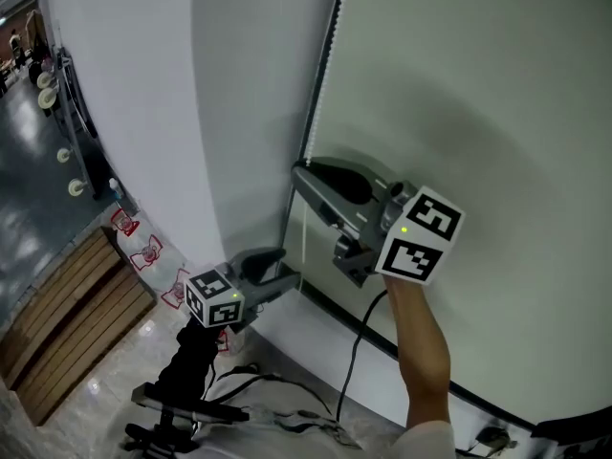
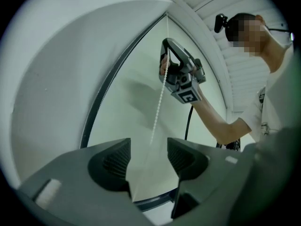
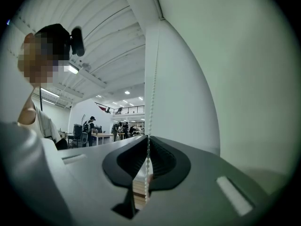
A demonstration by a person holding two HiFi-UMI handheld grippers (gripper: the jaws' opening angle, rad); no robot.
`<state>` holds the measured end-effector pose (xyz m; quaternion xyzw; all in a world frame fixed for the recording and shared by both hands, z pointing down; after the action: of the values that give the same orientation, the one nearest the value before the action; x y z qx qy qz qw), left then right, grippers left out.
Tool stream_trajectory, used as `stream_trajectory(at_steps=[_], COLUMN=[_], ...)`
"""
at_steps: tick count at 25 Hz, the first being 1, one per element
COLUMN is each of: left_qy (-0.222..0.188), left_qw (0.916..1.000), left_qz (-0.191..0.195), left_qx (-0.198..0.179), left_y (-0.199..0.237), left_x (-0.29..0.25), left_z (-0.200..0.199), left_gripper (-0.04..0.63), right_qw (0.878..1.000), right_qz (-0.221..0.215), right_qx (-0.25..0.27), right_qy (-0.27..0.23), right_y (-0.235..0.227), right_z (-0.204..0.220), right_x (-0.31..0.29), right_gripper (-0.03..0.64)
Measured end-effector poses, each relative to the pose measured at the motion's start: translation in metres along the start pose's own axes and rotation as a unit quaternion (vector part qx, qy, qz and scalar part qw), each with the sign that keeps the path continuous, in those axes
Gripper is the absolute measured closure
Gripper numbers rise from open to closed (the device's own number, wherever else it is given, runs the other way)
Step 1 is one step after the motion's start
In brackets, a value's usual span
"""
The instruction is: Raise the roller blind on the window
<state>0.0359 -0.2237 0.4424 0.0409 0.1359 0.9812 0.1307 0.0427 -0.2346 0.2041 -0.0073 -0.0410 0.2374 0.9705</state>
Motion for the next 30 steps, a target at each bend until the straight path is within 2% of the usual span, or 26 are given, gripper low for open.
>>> stream_trajectory(at_steps=[6, 16, 20, 25, 30], left_qy=[0.013, 0.031, 0.037, 0.022, 0.030], left_qw=[0.9993, 0.9979, 0.9970, 0.9963, 0.9949], left_qz=[0.035, 0.049, 0.050, 0.051, 0.059], left_qx=[-0.003, 0.029, 0.046, 0.066, 0.076], left_y=[-0.016, -0.018, -0.017, -0.018, -0.021], left_x=[-0.018, -0.027, -0.026, -0.024, -0.026], left_z=[0.008, 0.036, 0.046, 0.042, 0.047], left_gripper=[0.336, 0.345, 0.404, 0.597, 0.597], right_qw=[0.998, 0.993, 0.990, 0.992, 0.995], right_qz=[0.003, 0.007, 0.006, -0.016, -0.028], right_qx=[-0.060, -0.097, -0.120, -0.093, -0.081], right_qy=[0.028, 0.072, 0.076, 0.081, 0.055], right_y=[0.003, 0.019, 0.022, 0.033, 0.032], right_z=[0.069, 0.139, 0.159, 0.149, 0.127], right_x=[0.008, 0.007, 0.014, 0.011, 0.009], right_gripper=[0.603, 0.603, 0.603, 0.600, 0.578])
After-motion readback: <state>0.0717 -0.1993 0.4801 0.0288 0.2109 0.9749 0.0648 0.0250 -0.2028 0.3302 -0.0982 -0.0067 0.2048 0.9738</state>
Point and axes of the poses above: the fingertips, and each gripper's own axes: x backward along the fingers, y to its left, z out of its underside, the point moved 2 cm from there along x, backward along the fingers, and after that the axes turned 3 degrees about z, right-handed, at the moved point
